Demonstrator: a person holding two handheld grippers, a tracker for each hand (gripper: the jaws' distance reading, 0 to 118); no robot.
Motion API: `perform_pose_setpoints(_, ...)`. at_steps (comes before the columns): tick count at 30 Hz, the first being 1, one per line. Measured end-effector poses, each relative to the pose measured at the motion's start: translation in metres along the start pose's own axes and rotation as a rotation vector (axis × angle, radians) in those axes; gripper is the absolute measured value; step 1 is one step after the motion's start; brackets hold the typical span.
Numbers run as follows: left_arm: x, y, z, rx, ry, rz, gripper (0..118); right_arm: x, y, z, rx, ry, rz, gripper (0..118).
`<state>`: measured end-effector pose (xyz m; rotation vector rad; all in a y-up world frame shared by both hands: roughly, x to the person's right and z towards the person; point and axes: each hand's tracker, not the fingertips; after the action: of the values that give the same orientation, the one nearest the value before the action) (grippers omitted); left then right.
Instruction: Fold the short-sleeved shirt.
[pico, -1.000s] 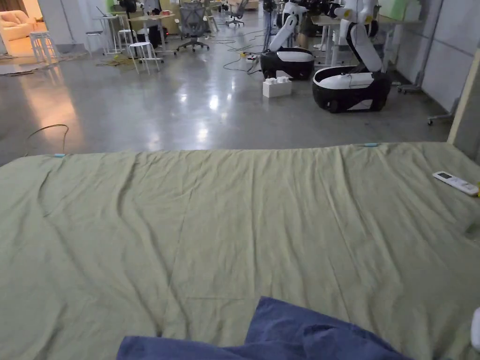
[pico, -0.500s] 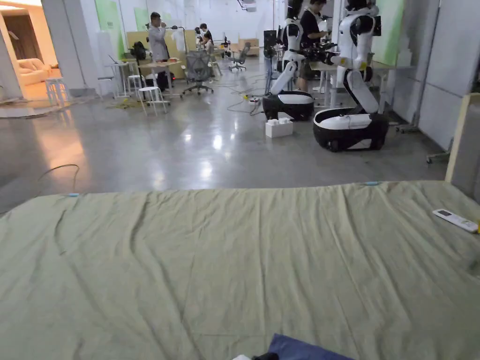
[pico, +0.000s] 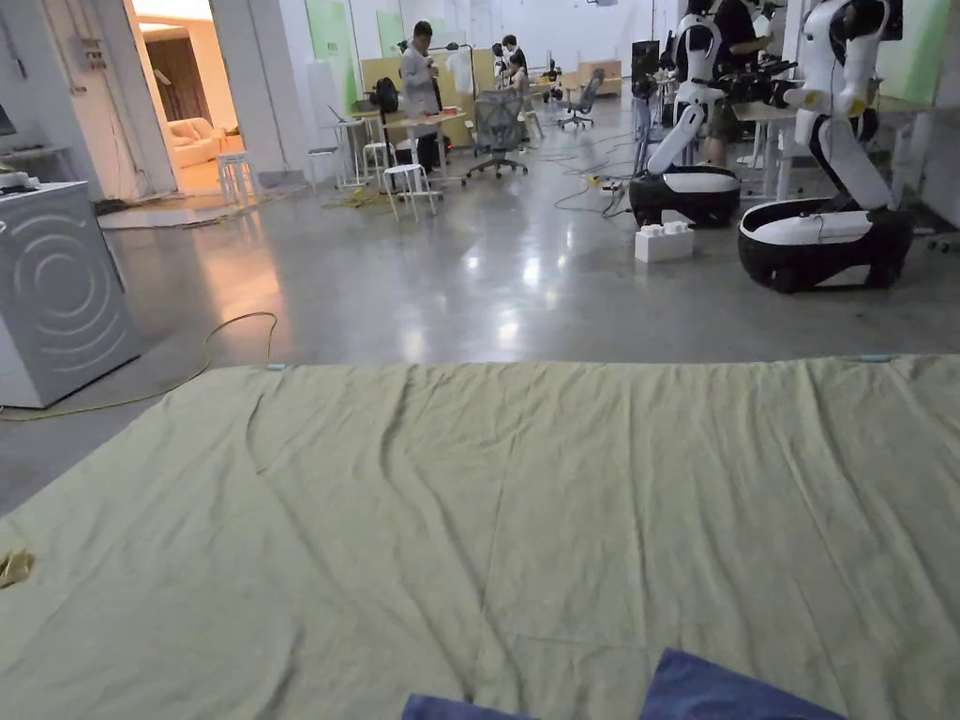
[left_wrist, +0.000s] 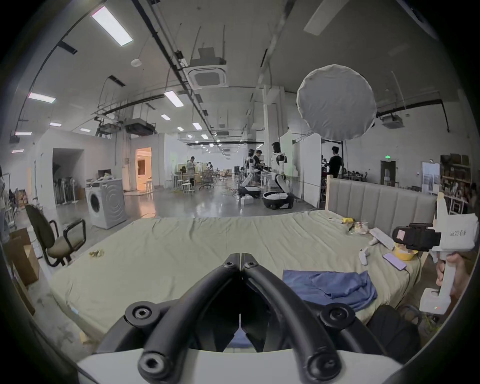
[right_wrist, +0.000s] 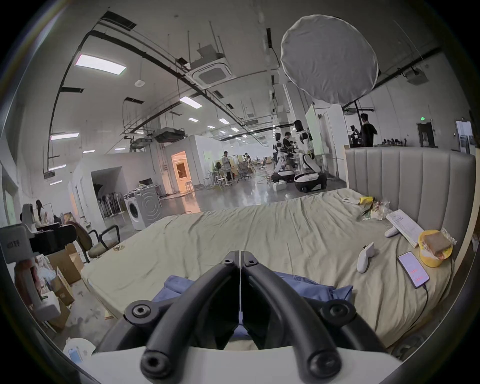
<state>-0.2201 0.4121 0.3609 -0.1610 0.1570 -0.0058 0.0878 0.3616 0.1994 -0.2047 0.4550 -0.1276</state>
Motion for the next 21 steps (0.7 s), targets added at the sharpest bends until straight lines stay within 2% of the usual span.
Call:
perform_pose_setpoints(10,-0.007,0.006,-0.005,-0.008,0.0,0.053,0,-0.001,-0.002,-0.002,-0.014,-0.033,0.009,1)
perform_pose_setpoints(13,-0.016,0.007,-0.021,-0.065,-0.018,0.085,0,0.002,-0.007,-0.002,-0.035,-0.041,0.001,1)
perform_pose_setpoints(16,-0.03,0.002,-0.048,-0.182,-0.081,0.062,0,0.006,-0.014,-0.002,-0.068,-0.049,-0.015,1)
perform_pose_setpoints(18,-0.041,0.001,-0.08,-0.216,-0.037,0.048,0,0.01,-0.02,-0.001,-0.094,-0.066,-0.013,1)
perform_pose_setpoints(19,-0.051,0.004,-0.097,-0.283,-0.09,0.108,0,0.013,-0.023,-0.001,-0.107,-0.077,-0.015,1)
perform_pose_setpoints(21,-0.066,-0.002,-0.136,-0.364,-0.105,0.202,0,0.019,-0.03,-0.001,-0.13,-0.099,-0.035,1)
